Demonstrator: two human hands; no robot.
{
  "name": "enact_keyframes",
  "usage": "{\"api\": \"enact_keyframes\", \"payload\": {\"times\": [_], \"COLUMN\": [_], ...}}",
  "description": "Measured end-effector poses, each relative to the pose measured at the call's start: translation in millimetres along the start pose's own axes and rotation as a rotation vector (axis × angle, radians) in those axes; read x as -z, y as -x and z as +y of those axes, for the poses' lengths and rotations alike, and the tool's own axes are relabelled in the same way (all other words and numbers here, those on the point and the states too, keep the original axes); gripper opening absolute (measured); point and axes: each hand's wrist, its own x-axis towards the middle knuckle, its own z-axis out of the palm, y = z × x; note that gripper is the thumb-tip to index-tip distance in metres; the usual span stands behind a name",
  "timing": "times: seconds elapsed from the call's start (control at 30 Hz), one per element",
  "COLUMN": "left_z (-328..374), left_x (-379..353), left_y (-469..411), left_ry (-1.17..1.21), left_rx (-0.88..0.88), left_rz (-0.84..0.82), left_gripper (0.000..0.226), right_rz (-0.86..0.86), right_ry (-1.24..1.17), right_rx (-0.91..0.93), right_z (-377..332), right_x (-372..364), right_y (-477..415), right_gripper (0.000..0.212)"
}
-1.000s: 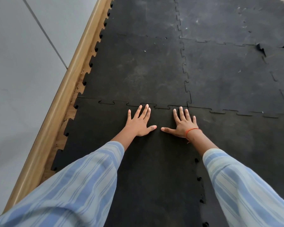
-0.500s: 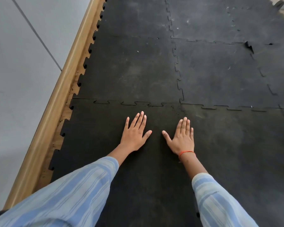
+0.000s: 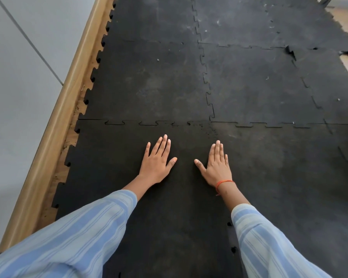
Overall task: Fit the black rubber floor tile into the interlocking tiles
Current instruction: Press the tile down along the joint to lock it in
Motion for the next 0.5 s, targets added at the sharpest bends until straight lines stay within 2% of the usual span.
{"api": "enact_keyframes", "payload": {"times": [0.37, 0.5], "left_z": [3.1, 1.6], "left_x": [7.7, 7.6], "left_y": [-1.8, -2.4], "left_ry": [-0.019, -0.009], "left_rx": [-0.005, -0.013], "left_rz": [-0.07, -0.096], "left_gripper": [0.069, 0.07], "right_rz": [-0.209, -0.169], "right_ry": [0.019, 0.035], "right_rx": [0.008, 0.023], "right_z": [7.6, 7.8], "right_x": [32.7, 18.6], "right_y": [-35.2, -23.1], "right_gripper": [0.089, 0.089]}}
